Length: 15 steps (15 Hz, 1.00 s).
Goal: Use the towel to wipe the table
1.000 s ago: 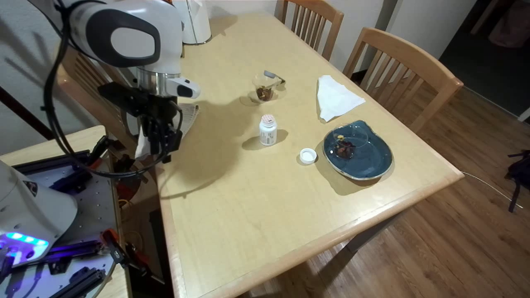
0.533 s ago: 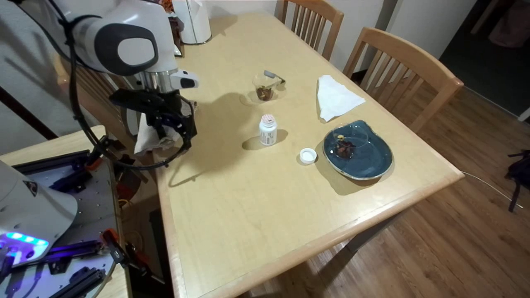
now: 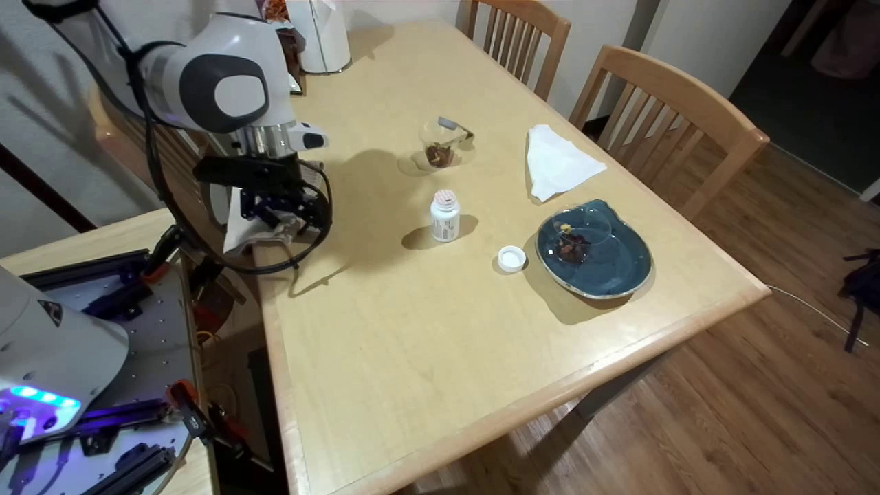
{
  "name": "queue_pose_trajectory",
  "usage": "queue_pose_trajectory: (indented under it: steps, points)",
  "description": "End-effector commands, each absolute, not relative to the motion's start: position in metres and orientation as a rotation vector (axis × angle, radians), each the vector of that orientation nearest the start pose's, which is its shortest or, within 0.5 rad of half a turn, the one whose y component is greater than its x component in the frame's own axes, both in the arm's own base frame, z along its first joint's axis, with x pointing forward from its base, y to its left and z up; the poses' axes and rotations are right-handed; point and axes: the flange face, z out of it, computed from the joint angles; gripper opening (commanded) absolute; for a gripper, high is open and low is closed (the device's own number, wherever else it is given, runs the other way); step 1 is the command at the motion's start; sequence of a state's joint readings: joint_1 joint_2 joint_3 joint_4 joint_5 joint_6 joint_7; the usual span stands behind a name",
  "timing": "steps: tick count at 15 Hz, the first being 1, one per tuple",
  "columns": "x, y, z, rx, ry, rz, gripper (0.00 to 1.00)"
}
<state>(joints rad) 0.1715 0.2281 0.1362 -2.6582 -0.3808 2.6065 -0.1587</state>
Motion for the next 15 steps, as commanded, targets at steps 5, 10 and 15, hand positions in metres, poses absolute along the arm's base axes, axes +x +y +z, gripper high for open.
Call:
queue_pose_trajectory:
  steps: [5, 10, 15]
  points:
    - [0.368, 0.130, 0.132, -2.948, -1.343, 0.574, 0.08]
    - [0.385, 0.103, 0.170, -3.050, -1.189, 0.581, 0.01]
    - [0.389, 0.050, 0.210, -3.152, -0.937, 0.508, 0.04]
